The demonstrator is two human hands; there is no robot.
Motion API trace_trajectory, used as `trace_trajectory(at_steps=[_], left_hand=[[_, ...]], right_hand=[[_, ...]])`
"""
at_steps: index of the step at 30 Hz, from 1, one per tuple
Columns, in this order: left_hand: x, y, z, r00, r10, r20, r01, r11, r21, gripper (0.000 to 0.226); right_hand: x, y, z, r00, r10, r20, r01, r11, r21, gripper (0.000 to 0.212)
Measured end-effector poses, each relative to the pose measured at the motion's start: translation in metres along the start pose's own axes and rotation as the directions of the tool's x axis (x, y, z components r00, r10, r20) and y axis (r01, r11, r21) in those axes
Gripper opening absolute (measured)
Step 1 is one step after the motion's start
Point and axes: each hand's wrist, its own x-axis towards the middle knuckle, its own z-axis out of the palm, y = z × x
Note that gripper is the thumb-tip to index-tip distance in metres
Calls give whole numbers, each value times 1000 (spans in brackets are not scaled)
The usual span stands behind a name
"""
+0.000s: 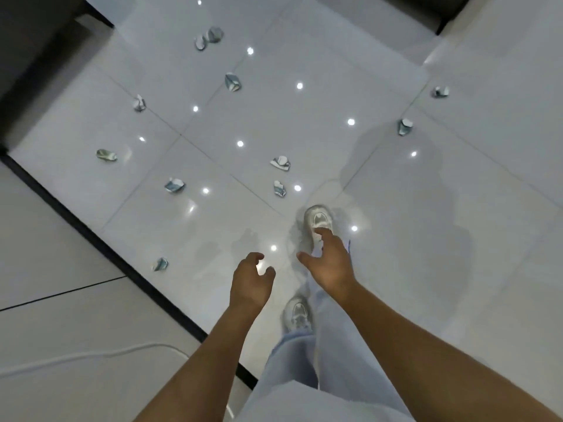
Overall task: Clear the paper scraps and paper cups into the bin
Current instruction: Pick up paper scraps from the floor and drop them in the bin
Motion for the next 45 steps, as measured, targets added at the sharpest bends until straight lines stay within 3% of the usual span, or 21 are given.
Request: trace_trajectory(at_steps=[10,18,26,30,34,41,45], left_hand=[[119,83,-32,991,-119,-61,115,991,-62,36],[224,108,-27,984,-172,-35,165,975,-150,30],[367,55,7,981,-191,30,193,978,-80,31],[442,13,39,989,-147,1,147,989,-33,24],[502,-27,72,986,-162,33,164,984,-69,30],[563,-79,120,977,-201,73,206,976,-73,35],[575,-93,137,973,-203,111,208,978,-26,36]], right_hand=[[147,-82,-25,994,9,111,2,995,-104,64],[262,-85,5,984,68,167,-23,965,-260,65],[380,-23,94,986,122,114,-88,959,-269,64],[443,31,149,990,108,94,-75,952,-297,68],[495,81,207,991,74,107,-37,947,-318,72],[545,142,284,998,15,65,8,939,-342,78],[557,154,301,995,-71,-72,40,931,-363,69]])
